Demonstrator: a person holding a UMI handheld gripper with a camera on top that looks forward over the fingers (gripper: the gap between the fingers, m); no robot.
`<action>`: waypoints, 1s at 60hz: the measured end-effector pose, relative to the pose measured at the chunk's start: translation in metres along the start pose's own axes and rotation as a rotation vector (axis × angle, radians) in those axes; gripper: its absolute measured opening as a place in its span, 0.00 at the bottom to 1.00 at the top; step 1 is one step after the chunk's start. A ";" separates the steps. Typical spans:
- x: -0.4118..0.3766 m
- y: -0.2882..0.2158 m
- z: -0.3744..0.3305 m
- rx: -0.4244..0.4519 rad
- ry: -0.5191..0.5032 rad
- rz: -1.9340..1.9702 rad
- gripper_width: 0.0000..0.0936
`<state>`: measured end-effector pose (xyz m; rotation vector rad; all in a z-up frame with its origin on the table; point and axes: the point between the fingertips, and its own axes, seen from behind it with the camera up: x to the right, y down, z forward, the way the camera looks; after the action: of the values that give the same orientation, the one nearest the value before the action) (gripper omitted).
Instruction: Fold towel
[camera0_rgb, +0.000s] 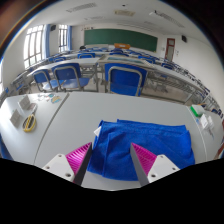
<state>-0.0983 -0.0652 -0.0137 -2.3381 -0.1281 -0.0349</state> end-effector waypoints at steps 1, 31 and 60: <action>-0.001 0.001 0.001 0.000 -0.004 0.002 0.80; -0.012 -0.016 -0.001 -0.022 -0.083 0.062 0.03; 0.071 -0.065 -0.053 0.031 -0.208 0.423 0.04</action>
<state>-0.0335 -0.0528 0.0742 -2.2872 0.2620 0.4164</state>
